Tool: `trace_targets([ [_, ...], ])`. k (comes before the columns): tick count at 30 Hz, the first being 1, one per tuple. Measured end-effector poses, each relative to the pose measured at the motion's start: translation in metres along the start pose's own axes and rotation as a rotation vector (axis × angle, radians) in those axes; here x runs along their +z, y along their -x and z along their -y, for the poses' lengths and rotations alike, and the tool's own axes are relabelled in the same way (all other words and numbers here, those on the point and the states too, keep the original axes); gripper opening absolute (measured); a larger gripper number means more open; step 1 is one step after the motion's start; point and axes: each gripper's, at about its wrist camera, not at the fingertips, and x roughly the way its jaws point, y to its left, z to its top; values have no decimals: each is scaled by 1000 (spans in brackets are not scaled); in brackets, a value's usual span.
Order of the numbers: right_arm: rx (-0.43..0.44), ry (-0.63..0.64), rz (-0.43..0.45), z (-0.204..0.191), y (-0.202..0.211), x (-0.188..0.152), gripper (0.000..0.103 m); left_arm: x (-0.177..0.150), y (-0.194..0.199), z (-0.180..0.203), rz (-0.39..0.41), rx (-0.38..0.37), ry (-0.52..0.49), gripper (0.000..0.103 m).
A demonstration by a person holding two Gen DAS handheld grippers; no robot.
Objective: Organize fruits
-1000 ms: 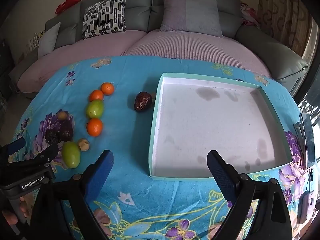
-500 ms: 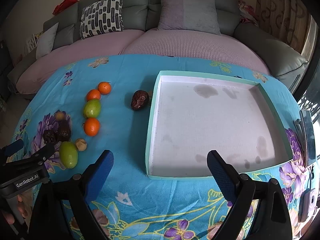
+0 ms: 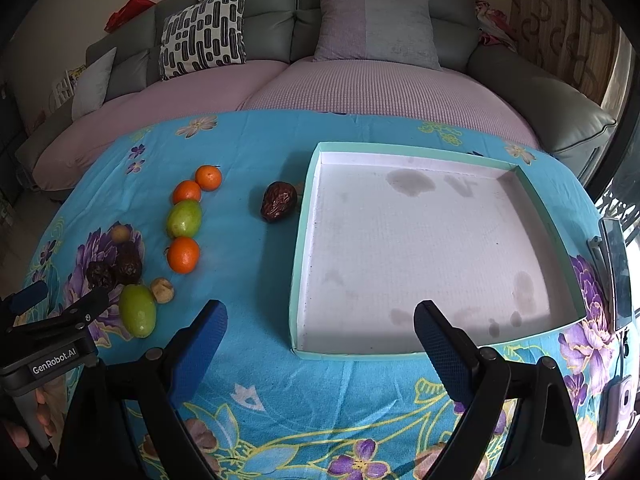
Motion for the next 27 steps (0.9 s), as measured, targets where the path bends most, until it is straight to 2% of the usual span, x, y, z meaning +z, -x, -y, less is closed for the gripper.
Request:
trace_targets([
  [27, -1, -1, 0, 0, 0, 0, 95, -1, -1, -2, -4, 4, 20, 103],
])
